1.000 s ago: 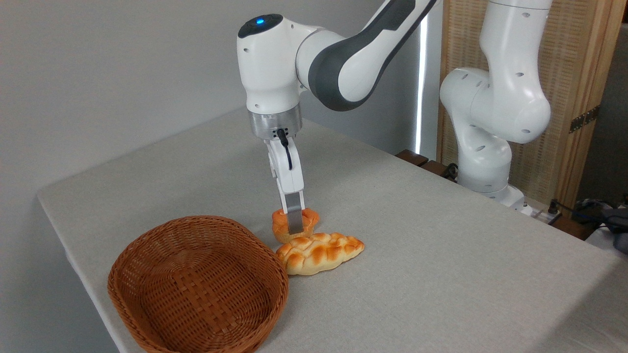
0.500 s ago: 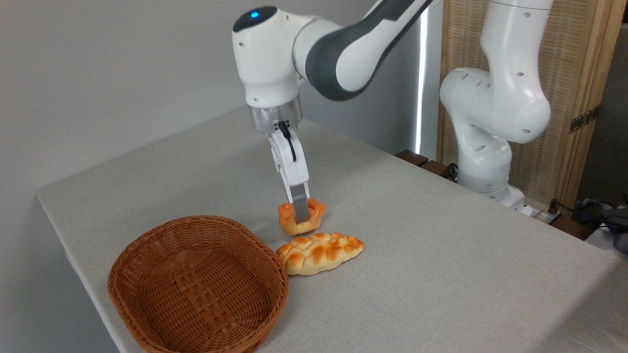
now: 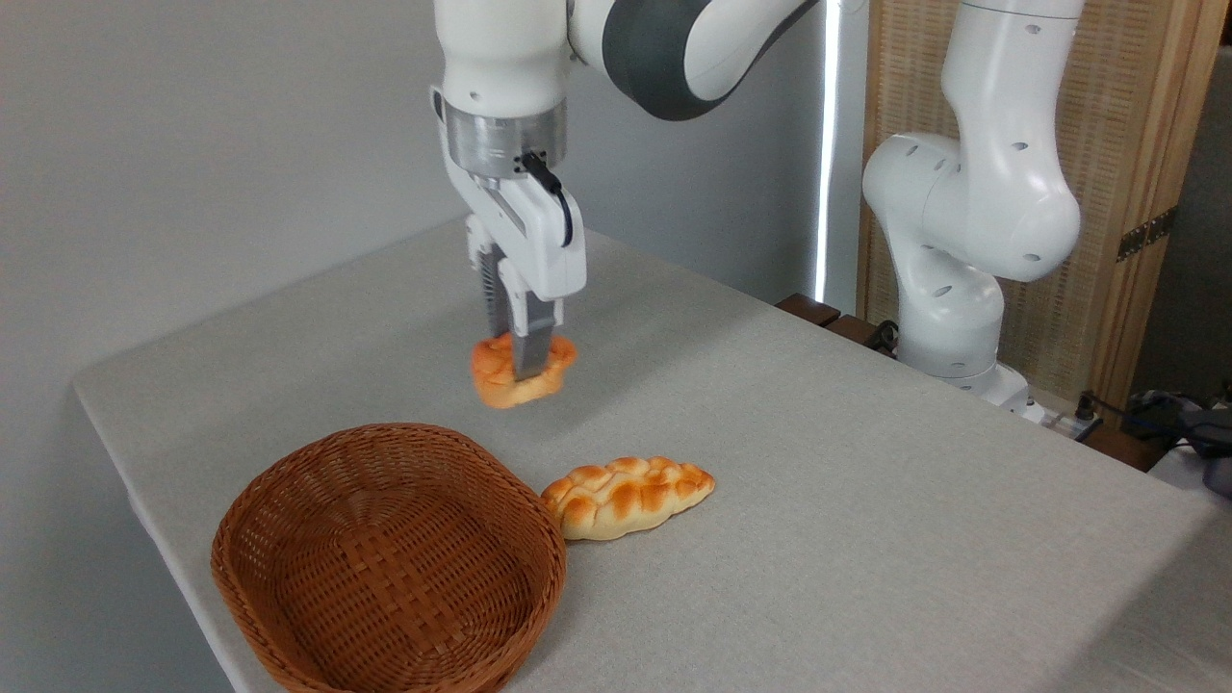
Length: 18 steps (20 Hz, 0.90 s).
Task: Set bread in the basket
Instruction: 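Carry the held bun over the wicker basket and lower it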
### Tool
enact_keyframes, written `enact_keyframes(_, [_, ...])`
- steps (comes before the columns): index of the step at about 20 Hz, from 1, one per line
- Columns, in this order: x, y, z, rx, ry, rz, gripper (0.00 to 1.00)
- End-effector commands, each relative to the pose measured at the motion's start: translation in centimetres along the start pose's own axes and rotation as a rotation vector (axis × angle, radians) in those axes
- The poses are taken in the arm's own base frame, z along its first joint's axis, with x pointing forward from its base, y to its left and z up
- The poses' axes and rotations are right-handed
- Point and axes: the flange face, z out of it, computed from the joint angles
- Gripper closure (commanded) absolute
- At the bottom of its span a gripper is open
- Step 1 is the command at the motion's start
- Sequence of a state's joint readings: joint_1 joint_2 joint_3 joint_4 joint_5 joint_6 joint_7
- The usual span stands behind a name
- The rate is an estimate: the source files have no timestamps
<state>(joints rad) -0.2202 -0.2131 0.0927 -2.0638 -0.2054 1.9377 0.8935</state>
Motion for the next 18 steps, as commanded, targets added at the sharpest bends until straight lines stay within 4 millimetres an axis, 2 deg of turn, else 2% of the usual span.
enact_keyframes(1, [2.6,-4.7,-0.8,0.046,0.094,-0.062,0.61])
enact_keyframes(4, [4.1,-7.4,1.9,0.147,0.147,-0.069,0.60])
enact_keyframes(7, [4.9,-8.2,4.3,0.166,0.140,-0.057,0.60])
enact_keyframes(9, [6.4,-7.6,6.0,0.167,0.138,-0.027,0.58])
enact_keyframes(12, [7.8,-7.1,8.6,0.159,0.131,-0.005,0.47])
enact_keyframes(13, [8.2,-7.0,9.2,0.163,0.134,-0.003,0.36])
enact_keyframes(14, [8.3,-7.1,9.4,0.167,0.137,-0.003,0.33])
enact_keyframes(15, [8.4,-7.2,9.5,0.177,0.143,-0.003,0.24])
enact_keyframes(17, [8.4,-7.2,9.4,0.181,0.145,-0.006,0.12])
enact_keyframes(18, [8.4,-7.2,9.4,0.180,0.146,-0.006,0.10])
